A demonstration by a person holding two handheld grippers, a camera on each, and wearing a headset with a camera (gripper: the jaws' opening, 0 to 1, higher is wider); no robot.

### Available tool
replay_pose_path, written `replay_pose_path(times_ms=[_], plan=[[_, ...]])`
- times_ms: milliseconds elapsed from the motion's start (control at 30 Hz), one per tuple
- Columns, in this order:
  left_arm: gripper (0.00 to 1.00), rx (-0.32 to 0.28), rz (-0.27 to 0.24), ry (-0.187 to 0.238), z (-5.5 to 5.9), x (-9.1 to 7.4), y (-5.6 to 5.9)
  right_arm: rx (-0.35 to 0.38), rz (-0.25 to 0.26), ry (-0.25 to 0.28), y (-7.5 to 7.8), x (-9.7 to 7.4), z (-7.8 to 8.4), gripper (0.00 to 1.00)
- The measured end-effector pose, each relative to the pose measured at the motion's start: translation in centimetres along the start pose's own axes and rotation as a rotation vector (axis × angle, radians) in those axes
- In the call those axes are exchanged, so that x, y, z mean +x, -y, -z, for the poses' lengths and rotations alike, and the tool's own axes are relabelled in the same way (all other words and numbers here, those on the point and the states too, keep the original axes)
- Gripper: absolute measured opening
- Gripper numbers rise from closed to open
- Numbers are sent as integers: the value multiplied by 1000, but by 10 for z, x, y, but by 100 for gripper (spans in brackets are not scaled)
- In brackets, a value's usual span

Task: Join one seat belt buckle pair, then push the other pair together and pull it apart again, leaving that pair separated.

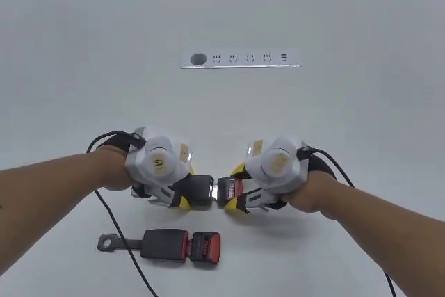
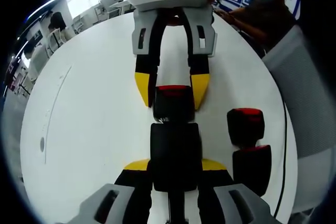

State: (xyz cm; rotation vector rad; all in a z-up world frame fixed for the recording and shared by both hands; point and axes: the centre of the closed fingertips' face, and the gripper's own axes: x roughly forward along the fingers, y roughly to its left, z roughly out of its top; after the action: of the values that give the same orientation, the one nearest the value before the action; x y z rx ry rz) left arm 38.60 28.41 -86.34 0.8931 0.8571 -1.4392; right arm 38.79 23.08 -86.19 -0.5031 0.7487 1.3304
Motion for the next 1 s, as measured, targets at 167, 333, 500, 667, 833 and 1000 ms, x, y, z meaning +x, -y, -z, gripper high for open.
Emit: replay_pose_path(times_ms=[167, 333, 500, 667, 833, 1000], plan=[[34, 0, -1, -1, 0, 0, 0, -3, 2, -1, 0, 0, 0, 35], [34, 6, 1, -4, 0, 0, 0, -5, 5, -4, -1, -2, 2, 35], [34, 5, -2, 3, 0, 0, 0, 5, -3, -13, 2, -10, 10, 35], [34, -5, -5, 2, 0, 0, 0, 17, 1, 1, 0, -13, 13, 35], [34, -5, -7, 1, -1, -1, 0, 32, 10, 6, 2, -23, 23, 35], [34, 2, -2, -5, -1, -1, 0, 34, 19, -1, 5, -36, 37, 35]])
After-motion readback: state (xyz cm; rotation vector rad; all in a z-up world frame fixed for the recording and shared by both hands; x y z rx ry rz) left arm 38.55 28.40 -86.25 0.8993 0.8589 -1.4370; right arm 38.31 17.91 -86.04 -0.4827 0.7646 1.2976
